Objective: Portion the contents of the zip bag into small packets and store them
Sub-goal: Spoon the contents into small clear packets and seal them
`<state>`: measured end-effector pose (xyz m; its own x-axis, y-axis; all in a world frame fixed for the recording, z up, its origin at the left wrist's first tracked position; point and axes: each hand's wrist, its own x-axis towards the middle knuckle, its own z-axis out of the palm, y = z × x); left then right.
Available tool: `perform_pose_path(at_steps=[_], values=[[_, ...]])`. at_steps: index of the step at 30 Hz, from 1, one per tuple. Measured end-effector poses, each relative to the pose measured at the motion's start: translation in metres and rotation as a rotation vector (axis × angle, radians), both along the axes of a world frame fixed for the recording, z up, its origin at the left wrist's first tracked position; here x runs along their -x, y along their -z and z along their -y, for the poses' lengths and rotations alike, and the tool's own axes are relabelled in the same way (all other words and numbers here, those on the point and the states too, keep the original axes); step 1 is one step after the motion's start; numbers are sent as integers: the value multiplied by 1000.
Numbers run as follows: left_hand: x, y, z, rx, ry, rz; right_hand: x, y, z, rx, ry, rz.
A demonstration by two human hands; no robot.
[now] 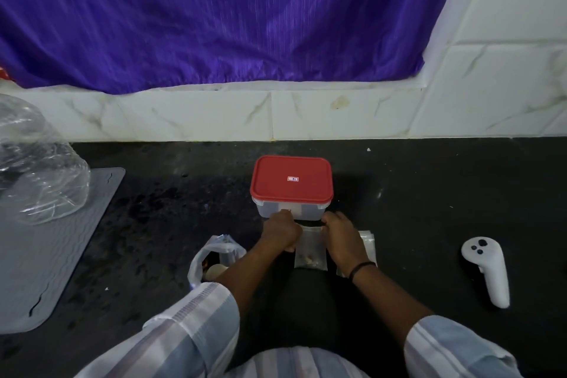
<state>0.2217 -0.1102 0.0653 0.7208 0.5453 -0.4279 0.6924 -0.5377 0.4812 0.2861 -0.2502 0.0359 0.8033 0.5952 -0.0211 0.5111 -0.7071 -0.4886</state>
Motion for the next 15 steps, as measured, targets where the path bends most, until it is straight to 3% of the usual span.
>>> perform_pose_path(at_steps=[3, 7, 10, 15], values=[[1, 4, 0, 12, -21, 7, 1, -4, 14, -95, 41, 82], [4, 9, -2, -90, -11, 26, -4, -4, 52, 33, 270, 183], [7, 5, 4, -142, 10, 55, -8, 5, 80, 93, 372, 106], [7, 0, 28, -127, 112, 119, -11, 16, 96, -107, 311, 0]])
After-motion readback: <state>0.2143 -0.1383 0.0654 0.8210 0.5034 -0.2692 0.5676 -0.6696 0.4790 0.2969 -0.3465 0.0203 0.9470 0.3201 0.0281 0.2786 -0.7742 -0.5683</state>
